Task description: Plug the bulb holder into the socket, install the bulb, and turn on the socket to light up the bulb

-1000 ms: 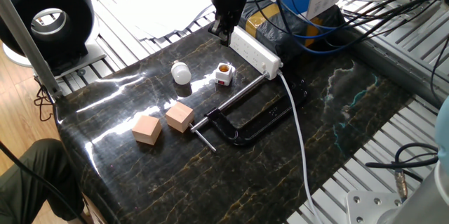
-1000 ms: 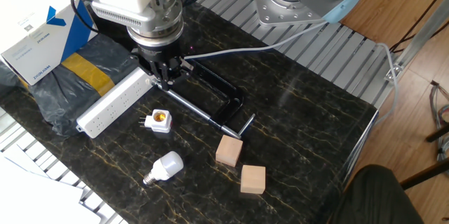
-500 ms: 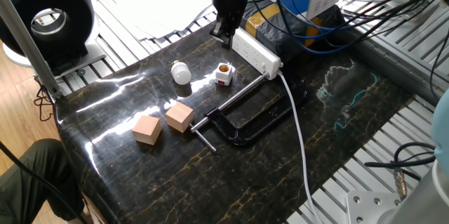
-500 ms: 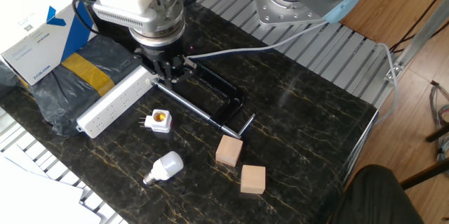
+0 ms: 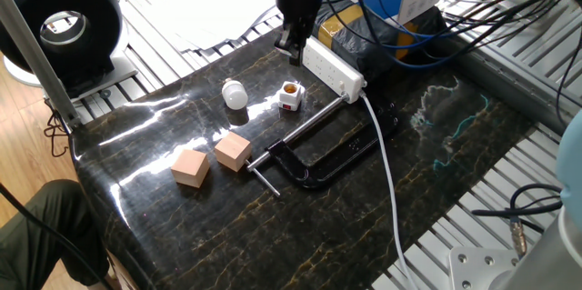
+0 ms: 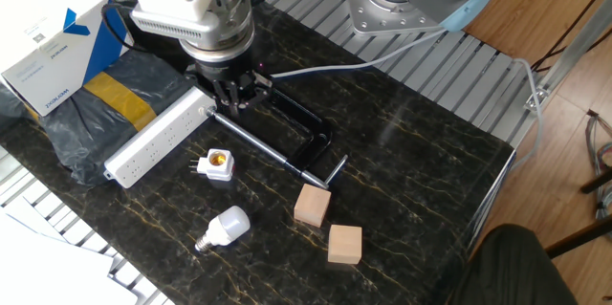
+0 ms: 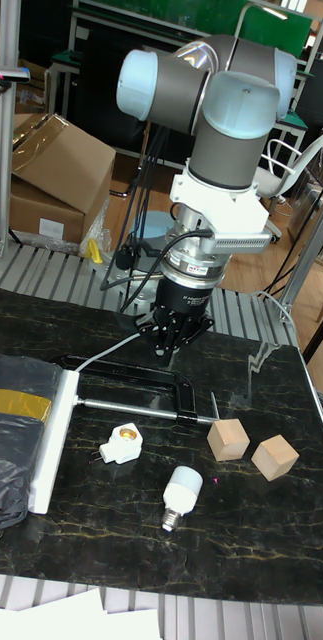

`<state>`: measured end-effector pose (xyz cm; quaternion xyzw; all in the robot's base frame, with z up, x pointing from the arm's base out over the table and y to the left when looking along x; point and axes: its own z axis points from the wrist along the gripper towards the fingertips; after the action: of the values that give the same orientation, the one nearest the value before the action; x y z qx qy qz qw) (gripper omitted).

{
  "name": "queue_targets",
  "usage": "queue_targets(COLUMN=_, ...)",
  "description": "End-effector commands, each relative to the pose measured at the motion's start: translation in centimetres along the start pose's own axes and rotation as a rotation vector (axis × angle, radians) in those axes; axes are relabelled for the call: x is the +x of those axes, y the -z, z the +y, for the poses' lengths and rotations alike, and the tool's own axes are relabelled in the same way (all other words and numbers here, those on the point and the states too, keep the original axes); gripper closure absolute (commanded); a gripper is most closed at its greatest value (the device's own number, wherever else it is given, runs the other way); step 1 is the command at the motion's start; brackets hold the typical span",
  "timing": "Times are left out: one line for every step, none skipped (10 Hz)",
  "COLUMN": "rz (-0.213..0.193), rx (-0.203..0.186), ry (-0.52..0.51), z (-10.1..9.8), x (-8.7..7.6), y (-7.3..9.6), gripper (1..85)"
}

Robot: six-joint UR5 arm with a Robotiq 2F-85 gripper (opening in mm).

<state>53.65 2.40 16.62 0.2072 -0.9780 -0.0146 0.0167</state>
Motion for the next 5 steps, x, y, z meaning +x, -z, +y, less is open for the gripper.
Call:
queue_targets(rz=-0.019, rx=-0.006, ry=0.015, z=0.2, x=-1.1, y=0.0, gripper=82.7)
queue_targets(rz=-0.025, rx=-0.009, ry=0.006, z=0.2, x=-1.7, y=-0.1, gripper=83.7)
queue_targets(rz=-0.028, rx=-0.006, ry=-0.002, z=0.2, x=-2.2, y=-0.1, gripper=83.7)
queue_targets(rz=-0.022, rx=-0.002, ry=0.003, z=0.2, x=-2.6, y=-0.2, gripper=81.7)
queue_targets(rz=-0.025, rx=0.006, ry=0.061, z=0.3, x=-3.3, y=-0.2, gripper=81.0)
